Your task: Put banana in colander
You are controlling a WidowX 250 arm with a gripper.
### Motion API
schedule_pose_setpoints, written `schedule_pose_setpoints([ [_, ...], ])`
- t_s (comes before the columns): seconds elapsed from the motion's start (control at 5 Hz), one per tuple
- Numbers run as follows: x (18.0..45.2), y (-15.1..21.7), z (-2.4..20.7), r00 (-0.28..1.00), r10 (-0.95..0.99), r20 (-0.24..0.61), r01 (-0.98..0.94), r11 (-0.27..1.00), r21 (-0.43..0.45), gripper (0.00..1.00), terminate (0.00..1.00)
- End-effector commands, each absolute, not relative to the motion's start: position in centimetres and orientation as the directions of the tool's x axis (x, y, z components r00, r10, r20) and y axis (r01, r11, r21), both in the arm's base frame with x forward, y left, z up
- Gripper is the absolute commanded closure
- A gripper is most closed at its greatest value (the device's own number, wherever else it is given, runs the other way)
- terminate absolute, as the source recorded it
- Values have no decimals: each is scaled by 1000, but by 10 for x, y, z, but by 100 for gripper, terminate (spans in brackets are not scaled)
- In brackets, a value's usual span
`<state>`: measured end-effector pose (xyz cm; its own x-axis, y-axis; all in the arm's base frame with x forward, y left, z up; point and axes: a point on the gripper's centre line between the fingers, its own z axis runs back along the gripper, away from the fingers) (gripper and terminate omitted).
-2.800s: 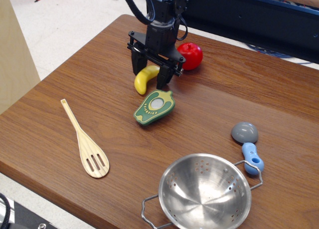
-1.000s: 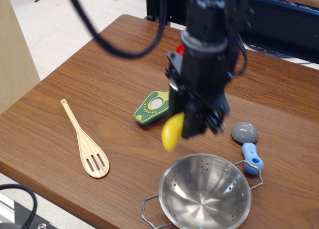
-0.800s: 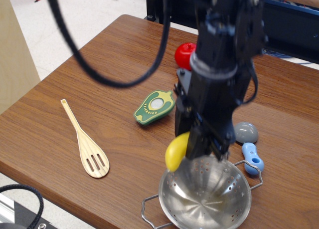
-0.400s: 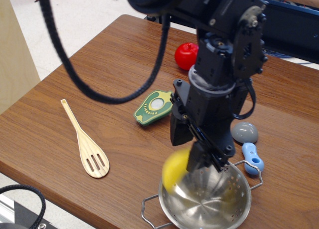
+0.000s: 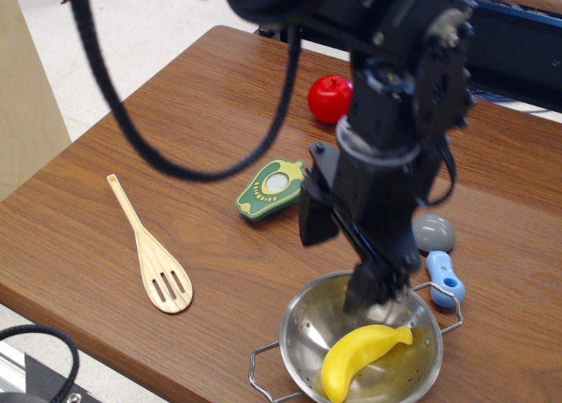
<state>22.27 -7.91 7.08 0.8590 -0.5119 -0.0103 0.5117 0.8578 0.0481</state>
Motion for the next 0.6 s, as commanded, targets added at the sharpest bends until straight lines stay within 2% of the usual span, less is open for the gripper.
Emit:
schedule_pose_setpoints([
  [0.0,250,-58,101,889,-453,59,451,891,48,0,0],
  [0.2,250,-58,101,889,-453,59,451,891,48,0,0],
  [0.4,250,-58,101,889,-453,59,451,891,48,0,100],
])
